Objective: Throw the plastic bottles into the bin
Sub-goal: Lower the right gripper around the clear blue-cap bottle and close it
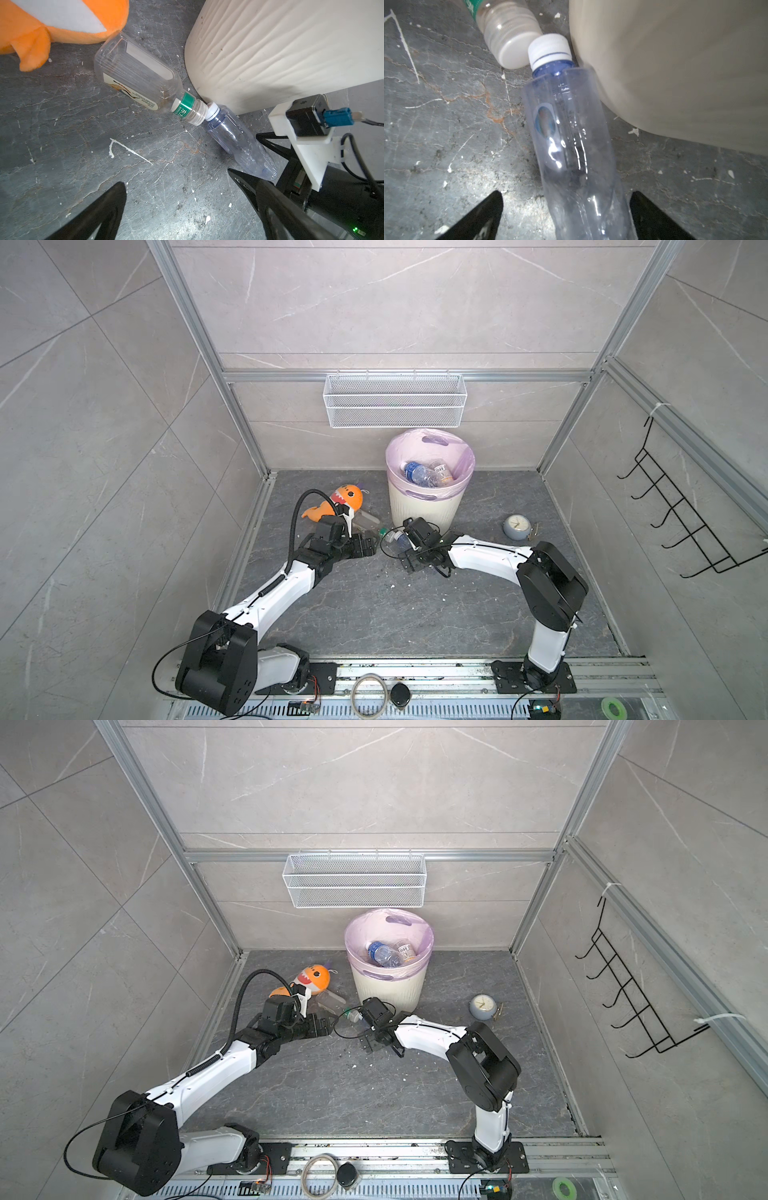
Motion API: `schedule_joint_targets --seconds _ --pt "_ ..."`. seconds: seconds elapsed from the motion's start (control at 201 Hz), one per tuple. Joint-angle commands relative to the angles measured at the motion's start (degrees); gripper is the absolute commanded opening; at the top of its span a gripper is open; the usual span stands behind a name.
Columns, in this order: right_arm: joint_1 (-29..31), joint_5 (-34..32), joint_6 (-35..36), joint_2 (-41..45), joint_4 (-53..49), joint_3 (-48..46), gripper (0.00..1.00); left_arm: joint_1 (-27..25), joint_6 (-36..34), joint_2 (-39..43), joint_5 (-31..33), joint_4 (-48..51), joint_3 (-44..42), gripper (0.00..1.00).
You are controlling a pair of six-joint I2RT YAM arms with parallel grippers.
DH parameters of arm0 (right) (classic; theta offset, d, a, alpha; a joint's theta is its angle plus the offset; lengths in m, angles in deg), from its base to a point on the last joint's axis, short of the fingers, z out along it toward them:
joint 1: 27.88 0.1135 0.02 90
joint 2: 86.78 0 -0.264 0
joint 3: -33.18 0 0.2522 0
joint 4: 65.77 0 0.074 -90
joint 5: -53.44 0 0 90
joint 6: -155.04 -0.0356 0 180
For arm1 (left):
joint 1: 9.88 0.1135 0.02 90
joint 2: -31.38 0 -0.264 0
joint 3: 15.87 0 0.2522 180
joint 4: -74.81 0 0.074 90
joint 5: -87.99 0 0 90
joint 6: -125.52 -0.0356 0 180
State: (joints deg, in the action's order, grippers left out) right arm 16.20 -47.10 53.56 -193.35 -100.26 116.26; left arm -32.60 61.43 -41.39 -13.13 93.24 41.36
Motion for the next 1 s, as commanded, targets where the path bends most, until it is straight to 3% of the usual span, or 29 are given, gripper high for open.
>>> schedule_joint_targets --seconds 0.0,0.398,0.991 --pt "-0.1 1.2 0.5 -0.3 -0.3 1.2 0.96 0.4 1.2 1.5 -0.9 -1.9 -0.3 1.00" --pt "-0.1 4.1 -0.3 -2.1 0.1 2.7 0.89 0.4 1.5 0.6 -1.4 -2.7 -0.2 1.00" --pt "-0.2 3.7 -1.0 -6.7 -0.5 6.1 0.64 0.4 2.0 1.5 -2.2 -2.6 -0.8 1.00"
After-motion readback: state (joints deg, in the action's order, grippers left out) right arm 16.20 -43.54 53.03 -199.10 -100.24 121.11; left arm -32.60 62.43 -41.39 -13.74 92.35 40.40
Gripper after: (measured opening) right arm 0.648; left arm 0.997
